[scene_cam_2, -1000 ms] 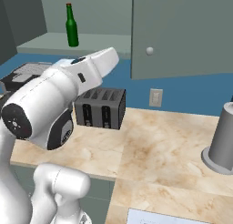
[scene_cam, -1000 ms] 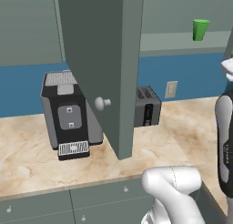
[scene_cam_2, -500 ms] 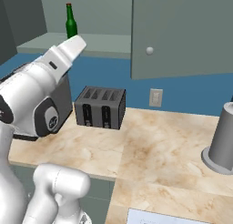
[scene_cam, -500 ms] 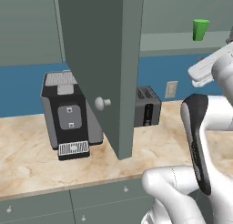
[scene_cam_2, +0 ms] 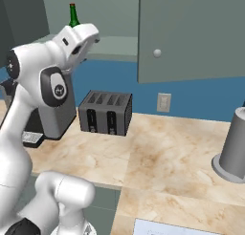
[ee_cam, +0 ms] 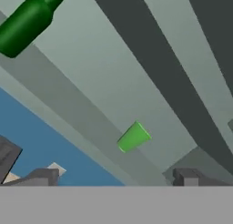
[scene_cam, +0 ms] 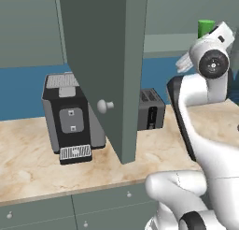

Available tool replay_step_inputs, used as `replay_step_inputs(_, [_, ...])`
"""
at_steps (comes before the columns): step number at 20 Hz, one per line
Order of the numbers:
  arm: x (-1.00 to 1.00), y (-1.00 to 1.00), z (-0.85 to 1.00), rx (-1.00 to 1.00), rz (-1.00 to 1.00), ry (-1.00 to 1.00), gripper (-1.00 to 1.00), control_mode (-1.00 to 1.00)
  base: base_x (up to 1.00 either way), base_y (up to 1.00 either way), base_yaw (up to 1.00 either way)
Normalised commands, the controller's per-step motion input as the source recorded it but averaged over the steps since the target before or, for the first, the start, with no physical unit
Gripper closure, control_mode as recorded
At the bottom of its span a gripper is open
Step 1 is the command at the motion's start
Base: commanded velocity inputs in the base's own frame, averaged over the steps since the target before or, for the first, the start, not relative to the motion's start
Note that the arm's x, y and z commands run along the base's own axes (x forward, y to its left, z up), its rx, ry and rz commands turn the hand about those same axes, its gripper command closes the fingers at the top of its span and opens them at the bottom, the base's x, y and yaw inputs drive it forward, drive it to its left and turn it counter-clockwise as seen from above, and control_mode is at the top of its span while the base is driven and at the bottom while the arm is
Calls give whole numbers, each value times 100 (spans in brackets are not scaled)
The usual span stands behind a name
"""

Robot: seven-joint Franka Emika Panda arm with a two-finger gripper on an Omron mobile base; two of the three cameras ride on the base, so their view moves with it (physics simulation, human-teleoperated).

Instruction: Open the cabinet directly in front. Then move the beer and the cup to the dining counter with the candle on it.

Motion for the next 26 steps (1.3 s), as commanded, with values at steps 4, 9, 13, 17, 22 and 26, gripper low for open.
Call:
replay_step_inputs(4, [87,-14,0,0,-34,31,-100,-100,0,0,0])
replay_step_inputs(9, [53,-49,-15,0,-26,17,-100,-100,0,0,0])
replay_step_inputs(13, [20,-75,-32,0,-21,3,-100,-100,0,0,0])
replay_step_inputs(17, [-1,-92,-29,0,-22,0,-100,-100,0,0,0])
replay_step_inputs(22, [-43,-100,-11,0,-29,0,-100,-100,0,0,0])
replay_step_inputs(26, [-69,-99,-1,0,-36,2,-100,-100,0,0,0])
